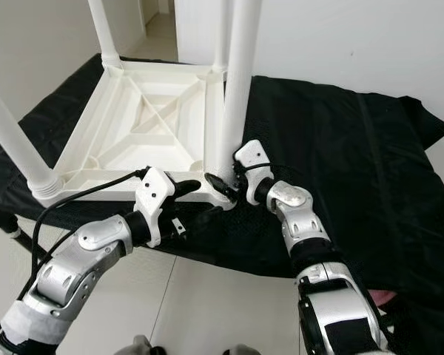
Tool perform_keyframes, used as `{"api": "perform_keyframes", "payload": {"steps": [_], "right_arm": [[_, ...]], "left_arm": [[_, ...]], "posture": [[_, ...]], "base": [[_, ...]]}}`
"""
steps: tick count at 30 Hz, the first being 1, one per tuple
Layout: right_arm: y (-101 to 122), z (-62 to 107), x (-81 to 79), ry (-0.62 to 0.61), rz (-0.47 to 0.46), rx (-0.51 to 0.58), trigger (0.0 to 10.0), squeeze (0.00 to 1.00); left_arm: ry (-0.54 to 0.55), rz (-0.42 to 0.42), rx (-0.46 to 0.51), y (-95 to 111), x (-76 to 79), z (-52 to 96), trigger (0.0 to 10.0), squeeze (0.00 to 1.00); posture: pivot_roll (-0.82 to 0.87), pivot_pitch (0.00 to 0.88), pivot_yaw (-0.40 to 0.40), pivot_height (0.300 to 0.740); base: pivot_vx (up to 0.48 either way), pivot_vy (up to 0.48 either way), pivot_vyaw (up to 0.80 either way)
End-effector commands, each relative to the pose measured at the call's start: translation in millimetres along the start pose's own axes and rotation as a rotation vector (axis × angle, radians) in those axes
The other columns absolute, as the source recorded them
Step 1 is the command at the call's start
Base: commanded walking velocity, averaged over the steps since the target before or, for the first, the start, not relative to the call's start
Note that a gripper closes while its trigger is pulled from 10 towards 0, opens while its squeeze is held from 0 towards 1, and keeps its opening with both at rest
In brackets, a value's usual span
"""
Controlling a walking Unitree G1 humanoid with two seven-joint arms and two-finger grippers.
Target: Building children table
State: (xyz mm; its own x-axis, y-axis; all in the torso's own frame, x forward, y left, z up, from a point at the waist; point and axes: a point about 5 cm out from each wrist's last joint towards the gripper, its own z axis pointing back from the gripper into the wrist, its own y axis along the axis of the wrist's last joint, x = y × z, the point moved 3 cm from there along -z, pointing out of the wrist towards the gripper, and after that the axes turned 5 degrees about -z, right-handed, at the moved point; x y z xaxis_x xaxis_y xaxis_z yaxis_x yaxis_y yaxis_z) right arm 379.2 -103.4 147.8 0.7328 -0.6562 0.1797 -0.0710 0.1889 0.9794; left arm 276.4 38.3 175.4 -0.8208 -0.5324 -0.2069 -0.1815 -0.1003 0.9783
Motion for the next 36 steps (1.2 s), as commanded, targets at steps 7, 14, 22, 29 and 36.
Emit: {"api": "perform_keyframes", "payload": {"steps": [7, 14, 22, 29, 36], "right_arm": [[-13.9, -0.5, -7.2, 0.068, -0.005, -0.065, 0.0, 0.0], [-16.0, 2.9, -3.2, 0.049, -0.027, -0.041, 0.0, 0.0], [-13.3, 3.2, 2.5, -0.071, 0.021, -0.02, 10.0, 0.0], [-5.3, 8.7, -9.0, -0.243, -0.021, 0.064, 10.0, 0.0], [4.6, 15.8, -25.5, -0.565, -0.139, 0.152, 10.0, 0.0]], "left_arm": [[-0.032, -0.004, -0.01, -1.2, 1.3, 1.9, 10.0, 0.0], [-0.029, -0.002, -0.007, -0.3, -0.9, 0.8, 10.0, 0.0], [-0.033, -0.002, -0.007, -0.5, -0.3, 0.4, 10.0, 0.0], [-0.038, 0.002, -0.011, -2.7, 2.0, 0.7, 10.0, 0.0], [-0.041, 0.01, -0.013, -3.9, 4.8, 1.2, 10.0, 0.0]], "posture": [[-0.07, 0.023, 0.005, 0.74], [-0.08, 0.041, 0.015, 0.74], [-0.08, 0.043, 0.012, 0.74], [-0.09, 0.05, 0.005, 0.74], [-0.09, 0.05, -0.001, 0.74]], "base": [[0.0, 0.0, 0.0], [0.0, 0.0, 0.0], [0.0, 0.0, 0.0], [0.0, 0.0, 0.0], [0.0, 0.0, 0.0]]}}
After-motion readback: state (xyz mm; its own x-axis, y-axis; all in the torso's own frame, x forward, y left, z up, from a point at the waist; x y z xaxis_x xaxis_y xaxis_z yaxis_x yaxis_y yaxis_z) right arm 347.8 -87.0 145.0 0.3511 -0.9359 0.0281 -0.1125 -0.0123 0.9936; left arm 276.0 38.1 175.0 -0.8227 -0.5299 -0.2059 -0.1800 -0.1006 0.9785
